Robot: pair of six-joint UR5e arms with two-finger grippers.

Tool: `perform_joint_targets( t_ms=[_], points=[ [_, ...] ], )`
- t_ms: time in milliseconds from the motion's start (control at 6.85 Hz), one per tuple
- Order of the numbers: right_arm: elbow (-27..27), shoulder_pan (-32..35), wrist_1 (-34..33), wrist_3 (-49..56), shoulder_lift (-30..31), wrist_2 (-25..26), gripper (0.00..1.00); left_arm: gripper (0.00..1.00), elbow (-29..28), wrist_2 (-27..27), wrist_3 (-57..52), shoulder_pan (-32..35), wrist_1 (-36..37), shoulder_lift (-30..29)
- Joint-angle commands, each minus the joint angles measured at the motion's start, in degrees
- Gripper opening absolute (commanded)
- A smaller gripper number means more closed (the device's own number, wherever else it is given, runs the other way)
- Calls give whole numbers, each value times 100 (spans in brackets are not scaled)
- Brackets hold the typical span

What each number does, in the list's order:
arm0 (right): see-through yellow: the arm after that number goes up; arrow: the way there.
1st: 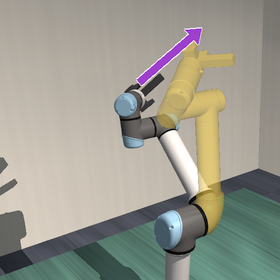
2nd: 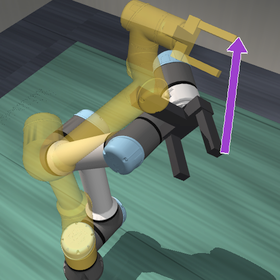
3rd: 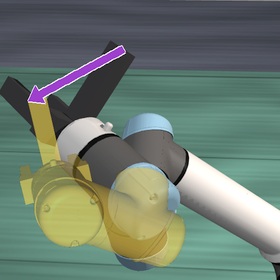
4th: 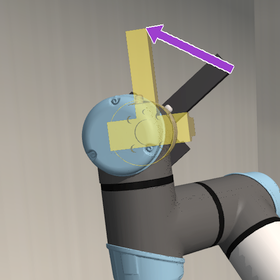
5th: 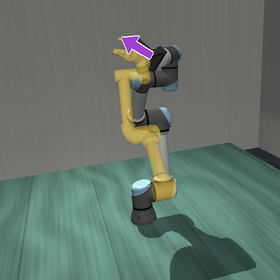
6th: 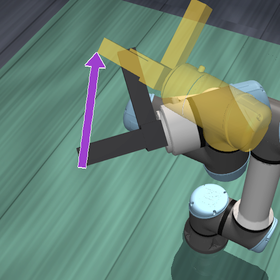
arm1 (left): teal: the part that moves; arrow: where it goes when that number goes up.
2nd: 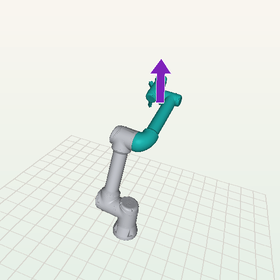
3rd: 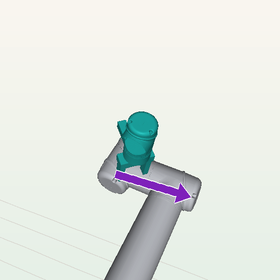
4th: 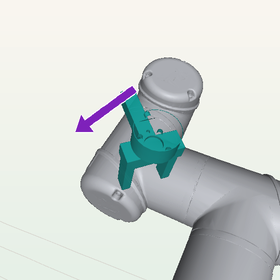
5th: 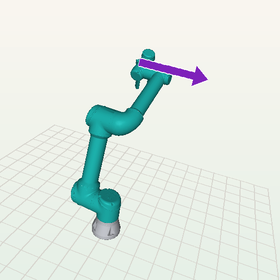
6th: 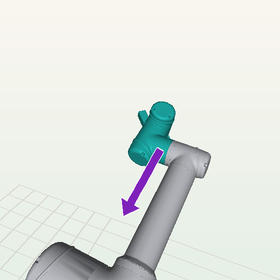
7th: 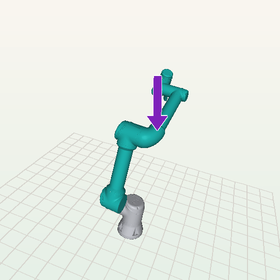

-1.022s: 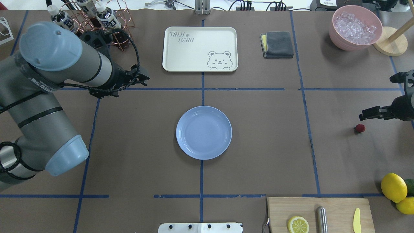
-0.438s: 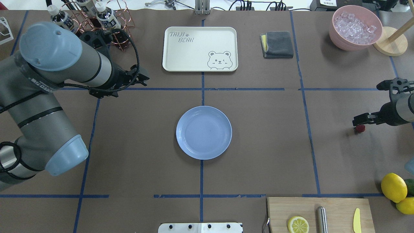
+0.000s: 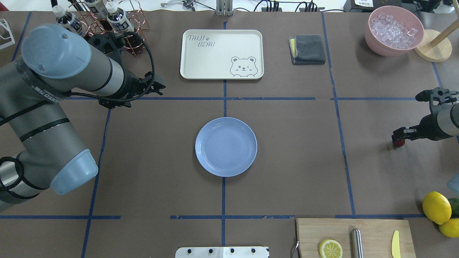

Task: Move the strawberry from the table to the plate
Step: 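Lower the right gripper onto the red strawberry and close on it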

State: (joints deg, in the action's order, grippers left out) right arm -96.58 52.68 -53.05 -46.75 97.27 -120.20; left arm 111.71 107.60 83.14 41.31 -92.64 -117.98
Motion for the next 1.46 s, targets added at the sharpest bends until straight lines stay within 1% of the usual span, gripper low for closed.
perform_joint_targets(
  t_ms=[0,292,584,1168,1314],
  points=[
    [42,-73,-3,0,-6,-3,66,100,0,7,0,9,0,3],
    [112,-144,-3,0,-59,5,66,100,-9,7,0,9,-9,3],
    [200,-153,-3,8,-173,-3,63,100,-9,7,0,9,-9,3],
    [218,-135,-3,79,-138,-3,62,100,-9,7,0,0,-9,-6],
    [209,-126,6,79,-121,-3,48,100,-9,7,0,0,-9,-14]
  ],
)
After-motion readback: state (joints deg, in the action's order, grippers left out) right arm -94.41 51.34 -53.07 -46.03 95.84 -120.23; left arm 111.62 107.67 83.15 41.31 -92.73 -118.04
